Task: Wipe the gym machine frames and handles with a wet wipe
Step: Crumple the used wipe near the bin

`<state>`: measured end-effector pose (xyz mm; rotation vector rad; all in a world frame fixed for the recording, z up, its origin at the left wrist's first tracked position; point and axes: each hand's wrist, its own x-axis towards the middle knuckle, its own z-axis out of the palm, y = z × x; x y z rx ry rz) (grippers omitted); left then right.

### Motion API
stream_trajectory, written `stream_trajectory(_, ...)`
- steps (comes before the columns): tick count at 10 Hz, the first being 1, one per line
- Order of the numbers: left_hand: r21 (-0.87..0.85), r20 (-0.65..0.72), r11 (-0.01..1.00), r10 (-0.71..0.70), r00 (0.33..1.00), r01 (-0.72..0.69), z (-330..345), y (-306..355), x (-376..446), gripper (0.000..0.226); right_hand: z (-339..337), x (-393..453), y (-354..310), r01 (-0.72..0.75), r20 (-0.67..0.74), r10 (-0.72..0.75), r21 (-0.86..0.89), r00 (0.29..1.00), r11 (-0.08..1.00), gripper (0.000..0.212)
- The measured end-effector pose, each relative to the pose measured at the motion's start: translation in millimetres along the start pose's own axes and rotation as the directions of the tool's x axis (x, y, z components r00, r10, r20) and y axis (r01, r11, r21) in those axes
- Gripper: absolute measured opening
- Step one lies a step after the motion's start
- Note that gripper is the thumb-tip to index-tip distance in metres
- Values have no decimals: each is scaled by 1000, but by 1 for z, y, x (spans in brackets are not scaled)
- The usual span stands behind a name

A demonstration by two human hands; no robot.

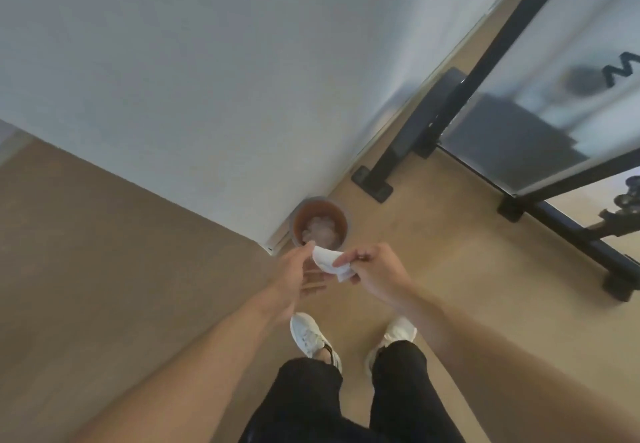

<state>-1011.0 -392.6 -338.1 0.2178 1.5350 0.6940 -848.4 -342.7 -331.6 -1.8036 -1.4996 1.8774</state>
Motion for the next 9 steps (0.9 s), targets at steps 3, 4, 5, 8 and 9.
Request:
stream_trajectory(3, 212, -180, 971, 146, 973, -106, 8, -41, 148, 7, 13, 146, 77, -231, 43, 229, 298, 973, 926, 20)
stream_trajectory(4, 154, -247, 986, 93, 965, -56, 6, -70, 205, 7, 22, 207, 119, -295, -22, 318, 315, 948, 902, 6)
stream_trajectory(5, 98, -325, 995, 8, 946, 25, -1, -97, 251, 8, 37, 263, 159, -343, -95, 397, 350, 913, 872, 5)
stream_trajectory(8, 180, -395, 980, -6, 918, 84, -25, -135, 330, 11, 94, 373, 223, -478, -31, 533, 402, 846, 781, 32)
stream_trajectory(9, 197, -398, 976, -9, 917, 95, -24, -133, 323, 8, 97, 367, 225, -496, -73, 531, 269, 844, 826, 38)
